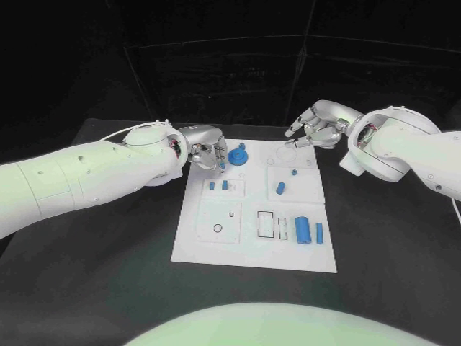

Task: Assemble the parts on the task board

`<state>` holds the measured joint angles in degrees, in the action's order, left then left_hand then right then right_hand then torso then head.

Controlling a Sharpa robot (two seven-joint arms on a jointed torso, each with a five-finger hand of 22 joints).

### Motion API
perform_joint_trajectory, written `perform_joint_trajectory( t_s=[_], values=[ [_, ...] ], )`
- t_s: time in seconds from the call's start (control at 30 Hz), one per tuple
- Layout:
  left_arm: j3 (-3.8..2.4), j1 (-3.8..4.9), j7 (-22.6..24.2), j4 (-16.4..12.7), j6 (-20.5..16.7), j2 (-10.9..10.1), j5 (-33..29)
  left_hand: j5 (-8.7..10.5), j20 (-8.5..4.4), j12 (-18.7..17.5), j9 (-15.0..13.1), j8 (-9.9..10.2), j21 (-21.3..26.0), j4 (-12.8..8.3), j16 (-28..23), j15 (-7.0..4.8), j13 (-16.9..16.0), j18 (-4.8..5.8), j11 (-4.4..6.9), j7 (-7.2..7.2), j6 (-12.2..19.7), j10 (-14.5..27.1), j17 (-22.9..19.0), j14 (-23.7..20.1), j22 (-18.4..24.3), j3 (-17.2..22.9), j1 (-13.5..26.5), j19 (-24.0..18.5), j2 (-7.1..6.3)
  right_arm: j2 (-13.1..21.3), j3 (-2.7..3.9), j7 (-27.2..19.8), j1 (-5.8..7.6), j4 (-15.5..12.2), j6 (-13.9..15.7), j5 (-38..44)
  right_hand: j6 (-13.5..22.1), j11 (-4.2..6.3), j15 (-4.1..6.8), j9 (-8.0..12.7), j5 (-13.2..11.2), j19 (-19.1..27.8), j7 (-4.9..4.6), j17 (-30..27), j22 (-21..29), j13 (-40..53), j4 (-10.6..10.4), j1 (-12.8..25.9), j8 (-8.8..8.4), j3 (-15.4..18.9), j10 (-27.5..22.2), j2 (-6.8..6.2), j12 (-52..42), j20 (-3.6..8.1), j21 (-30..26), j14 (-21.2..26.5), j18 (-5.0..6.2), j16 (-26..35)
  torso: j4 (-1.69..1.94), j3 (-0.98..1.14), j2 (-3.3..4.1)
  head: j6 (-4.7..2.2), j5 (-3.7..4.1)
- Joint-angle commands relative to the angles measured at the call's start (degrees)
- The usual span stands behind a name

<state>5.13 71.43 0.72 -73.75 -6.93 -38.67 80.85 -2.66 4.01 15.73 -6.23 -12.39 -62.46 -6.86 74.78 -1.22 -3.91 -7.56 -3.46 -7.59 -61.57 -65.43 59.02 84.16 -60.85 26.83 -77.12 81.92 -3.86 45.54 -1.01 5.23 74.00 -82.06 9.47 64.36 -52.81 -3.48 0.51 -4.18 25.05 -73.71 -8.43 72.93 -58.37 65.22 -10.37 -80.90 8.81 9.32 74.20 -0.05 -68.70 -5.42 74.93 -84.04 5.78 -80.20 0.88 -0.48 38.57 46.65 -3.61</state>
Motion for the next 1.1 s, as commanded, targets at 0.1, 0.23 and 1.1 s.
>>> perform_joint_trajectory(
  t_s=[0.1,0.23,1.1],
  values=[
    [-0.06,-0.12,-1.09,-0.04,2.71,-0.35,-1.59,-0.04,0.15,-0.39,0.09,0.26,-0.26,0.28,0.21,-0.22,0.09,1.17,-0.05,0.12,-0.42,-0.52,-0.19,0.69,-0.05,0.09,0.70,0.25,0.05,-0.01,0.03,-0.30,0.09,0.02,-0.50,-0.08,0.46,0.10,0.49,0.07,0.30,0.09,-0.03,0.03,0.03,0.02,-0.38,-0.61,0.42,0.07,-0.34,-0.12,0.19,0.22,-0.38,-2.57,0.49,0.09,-0.08,0.00,0.07,-0.05,-0.13],
    [-0.07,-0.30,-1.21,0.31,3.00,-0.24,-1.68,-0.04,0.15,-0.47,0.11,0.30,-0.25,0.29,0.20,-0.22,0.09,1.17,-0.05,0.13,-0.42,-0.54,-0.22,0.68,-0.05,0.07,0.78,0.25,0.00,-0.05,0.03,-0.31,0.09,0.05,-0.54,-0.08,0.46,0.10,0.49,0.07,0.30,0.09,-0.03,0.03,0.03,0.02,-0.38,-0.61,0.42,0.07,-0.34,-0.12,0.19,0.22,-0.38,-2.57,0.49,0.09,-0.17,0.00,0.11,-0.04,-0.26],
    [-0.05,-1.27,-3.18,3.43,4.14,2.16,-1.67,-0.04,0.17,-1.03,0.31,0.70,-0.10,0.30,0.10,-0.17,0.12,1.15,-0.14,0.05,-0.20,-0.48,-0.53,0.61,0.04,0.05,1.13,0.16,-0.26,-0.15,0.02,-0.27,0.08,0.00,-0.62,-0.08,0.46,0.10,0.49,0.07,0.30,0.09,-0.03,0.03,0.03,0.02,-0.38,-0.61,0.42,0.07,-0.34,-0.12,0.19,0.22,-0.38,-2.57,0.49,0.09,-0.17,0.02,0.08,0.27,-0.20]
  ],
)
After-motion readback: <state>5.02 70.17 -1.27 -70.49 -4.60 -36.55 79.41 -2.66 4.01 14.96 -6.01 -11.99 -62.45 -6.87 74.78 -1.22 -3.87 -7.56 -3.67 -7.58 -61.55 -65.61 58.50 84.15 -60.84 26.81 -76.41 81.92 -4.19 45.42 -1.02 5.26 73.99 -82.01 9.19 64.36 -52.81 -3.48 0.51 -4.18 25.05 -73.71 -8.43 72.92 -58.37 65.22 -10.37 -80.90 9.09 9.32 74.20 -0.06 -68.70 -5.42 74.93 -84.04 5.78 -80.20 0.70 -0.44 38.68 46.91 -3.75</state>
